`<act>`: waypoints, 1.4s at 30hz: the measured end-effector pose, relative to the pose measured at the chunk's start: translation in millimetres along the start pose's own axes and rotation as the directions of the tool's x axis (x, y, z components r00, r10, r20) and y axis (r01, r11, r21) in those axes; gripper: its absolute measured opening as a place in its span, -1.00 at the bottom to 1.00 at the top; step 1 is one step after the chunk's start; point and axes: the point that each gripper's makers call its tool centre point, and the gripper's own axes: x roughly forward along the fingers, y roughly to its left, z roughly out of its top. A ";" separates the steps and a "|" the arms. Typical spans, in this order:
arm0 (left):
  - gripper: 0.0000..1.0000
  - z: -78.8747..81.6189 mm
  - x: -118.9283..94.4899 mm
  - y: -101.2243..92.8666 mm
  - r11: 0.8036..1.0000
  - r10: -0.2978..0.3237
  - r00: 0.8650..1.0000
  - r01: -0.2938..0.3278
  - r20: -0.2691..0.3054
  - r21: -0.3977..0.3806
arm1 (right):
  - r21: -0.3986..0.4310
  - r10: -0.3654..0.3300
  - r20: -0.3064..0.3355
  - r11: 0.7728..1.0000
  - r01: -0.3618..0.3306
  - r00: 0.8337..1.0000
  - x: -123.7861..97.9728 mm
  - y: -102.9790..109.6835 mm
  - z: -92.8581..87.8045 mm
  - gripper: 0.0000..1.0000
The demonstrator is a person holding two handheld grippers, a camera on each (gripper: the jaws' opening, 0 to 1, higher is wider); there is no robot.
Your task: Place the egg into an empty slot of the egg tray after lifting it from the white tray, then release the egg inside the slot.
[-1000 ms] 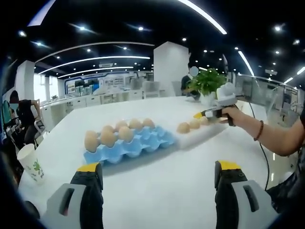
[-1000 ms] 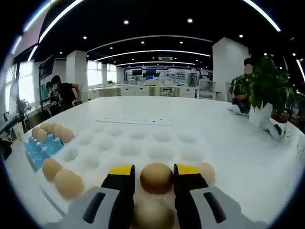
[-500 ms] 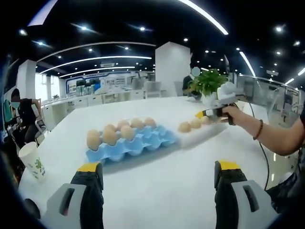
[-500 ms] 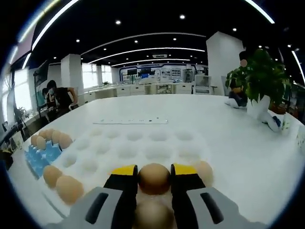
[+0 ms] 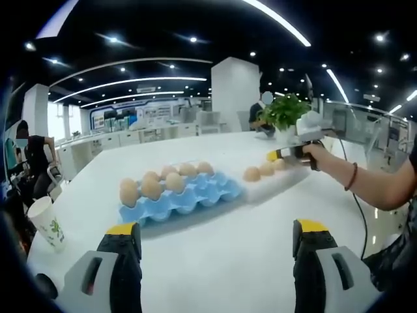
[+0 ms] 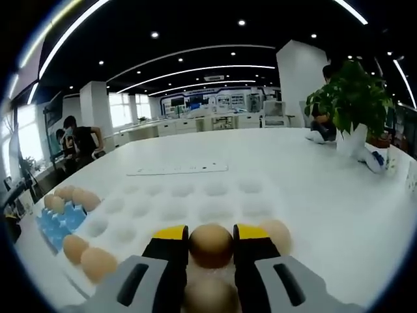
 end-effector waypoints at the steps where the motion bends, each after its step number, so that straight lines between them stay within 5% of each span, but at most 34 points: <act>1: 0.97 0.5 -0.2 0.0 1.000 0.000 1.000 0.000 0.002 0.000 | 0.011 0.005 0.011 1.000 -0.005 1.000 -0.8 0.1 1.9 -0.45; 20: 0.97 1.7 3.4 -6.1 1.000 -0.015 1.000 0.015 -0.001 0.008 | 0.015 0.052 0.107 0.998 -0.054 0.993 -13.4 15.2 25.7 -0.45; 42: 0.98 3.0 3.2 -7.6 1.000 -0.024 1.000 0.024 0.003 0.009 | -0.060 0.207 0.093 0.978 -0.202 0.974 -16.7 86.9 27.8 -0.45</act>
